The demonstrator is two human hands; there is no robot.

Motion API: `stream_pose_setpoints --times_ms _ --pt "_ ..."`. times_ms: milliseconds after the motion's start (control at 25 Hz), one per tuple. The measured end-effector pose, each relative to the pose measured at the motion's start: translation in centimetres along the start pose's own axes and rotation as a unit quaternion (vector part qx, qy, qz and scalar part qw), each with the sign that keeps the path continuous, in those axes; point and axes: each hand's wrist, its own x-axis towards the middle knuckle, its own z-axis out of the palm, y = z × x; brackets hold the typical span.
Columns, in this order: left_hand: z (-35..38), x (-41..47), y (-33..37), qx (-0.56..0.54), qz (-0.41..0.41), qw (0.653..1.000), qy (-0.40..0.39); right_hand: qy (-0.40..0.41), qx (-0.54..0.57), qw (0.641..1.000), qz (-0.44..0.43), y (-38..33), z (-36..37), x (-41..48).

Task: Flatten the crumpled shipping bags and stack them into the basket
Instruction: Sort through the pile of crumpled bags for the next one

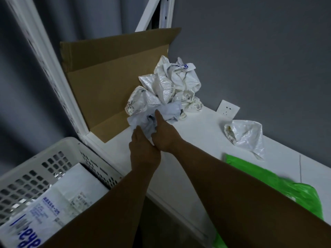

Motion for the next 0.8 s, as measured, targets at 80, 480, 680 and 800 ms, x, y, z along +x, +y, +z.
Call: stream_pose_setpoints --times_ms 80,480,680,800 --pt "0.1 0.1 -0.2 -0.02 -0.012 1.0 0.009 0.014 -0.035 0.999 -0.016 0.2 0.3 0.6" --pt "-3.3 -1.8 4.0 -0.132 -0.076 0.981 0.122 0.207 -0.003 0.978 -0.036 1.2 -5.6 -6.8" --pt "-2.2 -4.2 7.1 -0.272 -0.124 0.954 -0.015 0.257 0.121 0.958 -0.048 1.9 -9.2 -15.4" --pt "-1.3 -6.4 9.9 -0.255 -0.228 0.931 -0.126 0.259 0.223 0.936 -0.084 2.9 -9.9 -19.0"
